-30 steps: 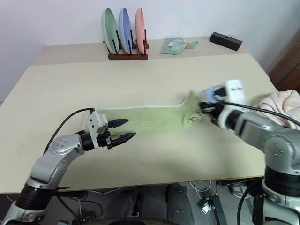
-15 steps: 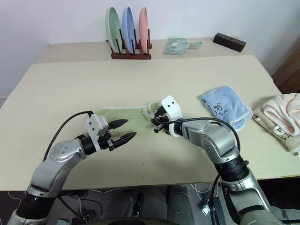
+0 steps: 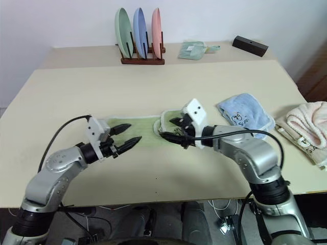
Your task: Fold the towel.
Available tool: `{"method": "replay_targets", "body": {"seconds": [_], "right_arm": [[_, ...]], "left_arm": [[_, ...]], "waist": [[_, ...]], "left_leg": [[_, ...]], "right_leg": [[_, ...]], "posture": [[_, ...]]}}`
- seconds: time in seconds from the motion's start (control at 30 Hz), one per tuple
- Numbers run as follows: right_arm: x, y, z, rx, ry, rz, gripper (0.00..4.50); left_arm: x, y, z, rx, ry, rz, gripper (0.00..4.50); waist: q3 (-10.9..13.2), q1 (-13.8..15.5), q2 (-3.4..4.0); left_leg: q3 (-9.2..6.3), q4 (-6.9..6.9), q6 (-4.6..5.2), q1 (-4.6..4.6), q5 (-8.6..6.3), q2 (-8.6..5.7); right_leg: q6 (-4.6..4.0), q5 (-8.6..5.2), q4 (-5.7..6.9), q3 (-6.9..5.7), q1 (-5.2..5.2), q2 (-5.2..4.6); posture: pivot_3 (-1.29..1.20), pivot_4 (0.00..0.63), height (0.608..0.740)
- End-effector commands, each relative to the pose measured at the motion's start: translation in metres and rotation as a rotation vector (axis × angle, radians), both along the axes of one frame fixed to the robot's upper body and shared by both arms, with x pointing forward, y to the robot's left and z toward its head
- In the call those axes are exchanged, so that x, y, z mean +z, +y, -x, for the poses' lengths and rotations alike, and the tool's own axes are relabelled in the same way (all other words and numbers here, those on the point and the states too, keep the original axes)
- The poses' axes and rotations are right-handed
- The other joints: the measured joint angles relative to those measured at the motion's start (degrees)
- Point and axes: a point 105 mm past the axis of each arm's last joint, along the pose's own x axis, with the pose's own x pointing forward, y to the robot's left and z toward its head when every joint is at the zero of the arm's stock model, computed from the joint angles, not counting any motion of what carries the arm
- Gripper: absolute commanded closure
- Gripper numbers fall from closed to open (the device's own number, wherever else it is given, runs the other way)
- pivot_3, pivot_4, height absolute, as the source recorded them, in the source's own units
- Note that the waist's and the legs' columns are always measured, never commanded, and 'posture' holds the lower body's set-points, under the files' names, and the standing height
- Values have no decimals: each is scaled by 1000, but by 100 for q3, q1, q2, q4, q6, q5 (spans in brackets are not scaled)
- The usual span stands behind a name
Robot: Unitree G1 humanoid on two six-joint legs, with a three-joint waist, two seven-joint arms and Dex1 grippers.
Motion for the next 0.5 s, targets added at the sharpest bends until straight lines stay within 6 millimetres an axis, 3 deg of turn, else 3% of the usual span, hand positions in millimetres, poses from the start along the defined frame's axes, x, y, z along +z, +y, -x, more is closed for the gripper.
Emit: {"method": "replay_targets", "body": {"seconds": [0.03, 0.1, 0.13, 0.33, 0.43, 0.5], "right_arm": [[21, -11, -9, -32, -62, -75, 2988], [17, -17, -30, -115, -71, -67, 4097], [15, -18, -36, -135, -75, -61, 4439], [-29, 4, -58, -118, -110, 76, 4439], [-42, 8, -57, -85, -114, 113, 4439], [-59, 16, -46, -22, -113, 139, 4439]], "left_arm": [[8, 15, 2, 46, -24, 7, 1304], [5, 20, 3, 62, -16, -2, 1304], [3, 22, 4, 66, -14, -5, 1304], [-1, 20, 5, 73, -6, 8, 1304], [-3, 19, 6, 71, -5, 5, 1304], [-4, 21, 9, 78, -1, 5, 1304]], "waist": [[0, -10, 0], [0, -16, 0], [0, -5, 0], [-1, 5, -1], [0, 5, 0], [-1, 2, -1]], "left_leg": [[0, -1, 0, 0, 0, 2], [0, -2, -2, 2, 1, 2], [2, -2, -4, 3, 2, 2], [1, -1, -16, 1, 9, 1], [2, 0, -17, -1, 9, -1], [1, -1, -17, -1, 10, -1]], "right_leg": [[0, 0, 0, 0, 0, 1], [0, 0, 1, 1, 1, 2], [0, 0, 1, 2, 1, 2], [-1, 0, 1, 1, 0, 0], [-1, 0, 1, 1, -2, -2], [-1, 0, 1, 1, -2, -2]], "posture": [[0, 150, 721], [0, 150, 721], [0, 150, 721], [0, 150, 721], [0, 150, 721], [0, 150, 721]]}}
